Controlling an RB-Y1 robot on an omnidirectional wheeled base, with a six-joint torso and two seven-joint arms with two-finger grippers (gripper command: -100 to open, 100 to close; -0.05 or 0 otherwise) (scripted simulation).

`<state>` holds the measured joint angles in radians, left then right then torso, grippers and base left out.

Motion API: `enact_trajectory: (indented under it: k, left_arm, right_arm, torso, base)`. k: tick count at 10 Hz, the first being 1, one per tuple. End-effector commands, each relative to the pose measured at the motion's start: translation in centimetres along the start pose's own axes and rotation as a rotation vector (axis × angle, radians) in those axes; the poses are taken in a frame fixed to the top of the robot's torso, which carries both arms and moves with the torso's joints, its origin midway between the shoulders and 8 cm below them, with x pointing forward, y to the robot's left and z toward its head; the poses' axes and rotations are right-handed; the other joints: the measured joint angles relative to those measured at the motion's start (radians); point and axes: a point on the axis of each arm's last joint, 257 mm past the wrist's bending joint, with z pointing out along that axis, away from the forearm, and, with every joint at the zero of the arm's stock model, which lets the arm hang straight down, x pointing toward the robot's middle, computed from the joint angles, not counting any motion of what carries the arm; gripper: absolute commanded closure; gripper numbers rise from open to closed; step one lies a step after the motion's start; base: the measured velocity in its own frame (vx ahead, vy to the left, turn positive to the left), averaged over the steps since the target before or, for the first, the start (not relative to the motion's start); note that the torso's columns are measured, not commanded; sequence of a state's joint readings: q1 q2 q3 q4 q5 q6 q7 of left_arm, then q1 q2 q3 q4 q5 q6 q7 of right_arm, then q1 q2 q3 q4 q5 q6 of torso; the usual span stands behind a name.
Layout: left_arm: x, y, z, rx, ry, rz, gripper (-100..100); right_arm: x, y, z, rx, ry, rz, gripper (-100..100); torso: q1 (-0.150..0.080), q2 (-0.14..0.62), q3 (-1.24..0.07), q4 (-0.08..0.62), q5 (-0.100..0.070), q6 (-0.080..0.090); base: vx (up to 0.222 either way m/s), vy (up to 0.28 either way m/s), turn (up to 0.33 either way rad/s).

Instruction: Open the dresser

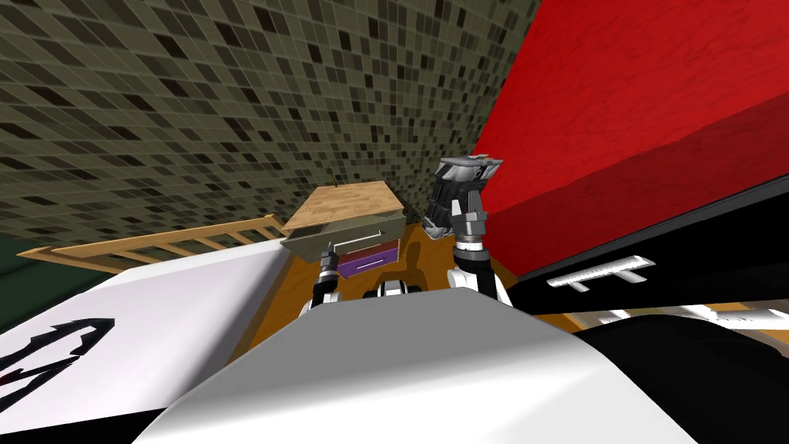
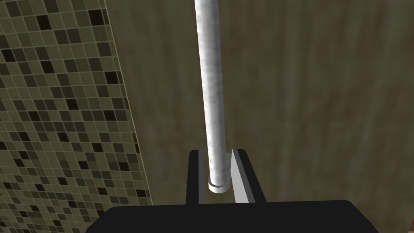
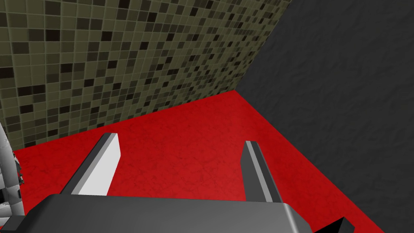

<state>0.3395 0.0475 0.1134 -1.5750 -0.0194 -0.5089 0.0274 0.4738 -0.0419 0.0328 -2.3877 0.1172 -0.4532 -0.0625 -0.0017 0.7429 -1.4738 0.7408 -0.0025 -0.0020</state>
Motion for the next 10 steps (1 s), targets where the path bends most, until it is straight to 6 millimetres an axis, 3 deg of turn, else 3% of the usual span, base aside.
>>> enact_trajectory:
  k: [1, 3, 7, 8, 10]
  left_arm:
    - [-0.1, -0.9, -0.4, 0.017, 0.001, 0.004, 100]
    - [0.0, -0.3, -0.9, 0.001, 0.003, 0.002, 100]
    - [0.0, -1.2, -1.5, 0.020, 0.008, 0.003, 100]
    - [-0.4, -1.5, -1.2, 0.002, 0.004, 0.001, -100]
    - [-0.8, -2.5, -0.9, 0.001, 0.001, 0.000, -100]
  right_arm:
    - [0.0, 0.0, 0.0, 0.000, 0.000, 0.000, 0]
    - [0.0, 0.0, 0.0, 0.000, 0.000, 0.000, 0]
    - [0.0, 0.0, 0.0, 0.000, 0.000, 0.000, 0]
    - [0.0, 0.0, 0.0, 0.000, 0.000, 0.000, 0]
    - [0.0, 0.0, 0.0, 0.000, 0.000, 0.000, 0]
  torso:
    - [-0.001, 0.002, 0.001, 0.001, 0.000, 0.000]
    - [0.000, -0.005, -0.003, 0.001, -0.001, 0.001]
    - [-0.001, 0.001, 0.001, 0.001, 0.000, 0.001]
    - [-0.001, 0.002, 0.001, 0.002, -0.001, 0.001]
    - [0.004, -0.013, -0.007, -0.005, 0.003, 0.001]
  base:
    - [-0.208, -0.070, 0.018]
    - [-0.102, -0.030, 0.007]
    - [-0.184, -0.047, 0.016]
    - [-0.104, -0.033, -0.018]
    - [0.022, -0.005, -0.013]
